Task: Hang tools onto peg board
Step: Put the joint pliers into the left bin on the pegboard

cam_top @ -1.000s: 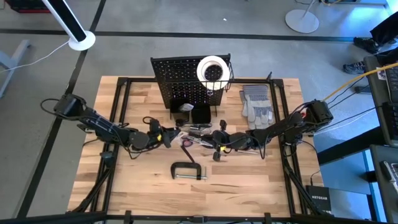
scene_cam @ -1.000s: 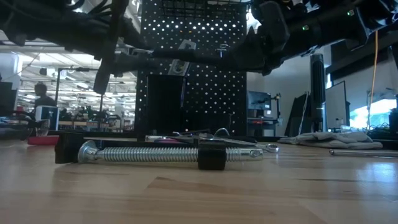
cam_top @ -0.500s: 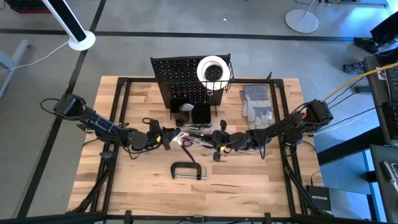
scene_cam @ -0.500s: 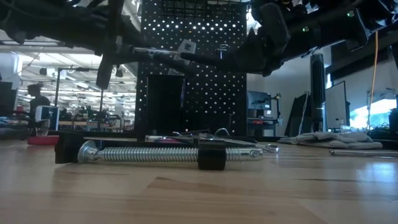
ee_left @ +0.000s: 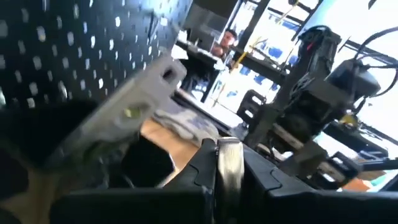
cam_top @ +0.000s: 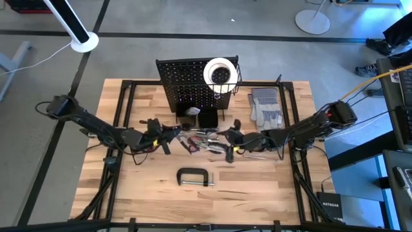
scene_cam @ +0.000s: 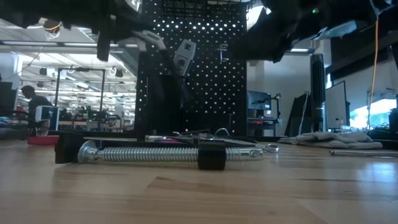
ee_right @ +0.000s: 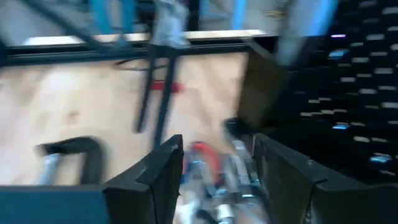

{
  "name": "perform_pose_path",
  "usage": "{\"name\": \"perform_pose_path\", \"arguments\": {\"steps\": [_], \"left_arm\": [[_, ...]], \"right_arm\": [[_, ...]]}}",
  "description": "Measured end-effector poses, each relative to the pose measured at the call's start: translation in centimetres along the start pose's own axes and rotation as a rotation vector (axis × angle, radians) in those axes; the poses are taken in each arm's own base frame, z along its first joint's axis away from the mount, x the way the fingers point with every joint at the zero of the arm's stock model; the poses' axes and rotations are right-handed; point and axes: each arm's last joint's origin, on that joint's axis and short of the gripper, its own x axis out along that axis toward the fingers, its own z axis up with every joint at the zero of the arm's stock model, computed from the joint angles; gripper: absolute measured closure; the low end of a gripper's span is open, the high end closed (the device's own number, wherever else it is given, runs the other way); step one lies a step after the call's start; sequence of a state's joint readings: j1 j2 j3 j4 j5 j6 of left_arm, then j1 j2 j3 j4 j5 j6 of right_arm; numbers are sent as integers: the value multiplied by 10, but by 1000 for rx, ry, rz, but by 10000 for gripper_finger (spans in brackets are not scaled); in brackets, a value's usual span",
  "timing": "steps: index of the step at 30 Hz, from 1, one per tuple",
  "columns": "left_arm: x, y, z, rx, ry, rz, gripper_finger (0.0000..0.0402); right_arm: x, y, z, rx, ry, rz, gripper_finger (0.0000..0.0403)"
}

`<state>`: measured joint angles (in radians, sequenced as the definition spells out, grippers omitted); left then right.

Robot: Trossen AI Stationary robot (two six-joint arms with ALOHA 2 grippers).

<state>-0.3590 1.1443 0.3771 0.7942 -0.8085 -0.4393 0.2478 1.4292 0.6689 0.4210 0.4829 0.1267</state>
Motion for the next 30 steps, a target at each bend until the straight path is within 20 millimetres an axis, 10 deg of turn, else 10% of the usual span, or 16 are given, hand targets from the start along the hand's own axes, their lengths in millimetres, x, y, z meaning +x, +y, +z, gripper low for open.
{"name": "perform_pose_path", "arguments": {"steps": [11, 19, 30], "left_arm": [[-1, -3, 8, 74, -48, -43, 382], [0, -4, 17, 182, -118, -40, 382], [-29, -4, 75, 512, -307, 54, 383]], "right_arm": [[50, 2, -19, 82, -81, -85, 391], [86, 24, -14, 68, -57, 19, 391], [68, 23, -5, -17, 68, 0, 387]]}}
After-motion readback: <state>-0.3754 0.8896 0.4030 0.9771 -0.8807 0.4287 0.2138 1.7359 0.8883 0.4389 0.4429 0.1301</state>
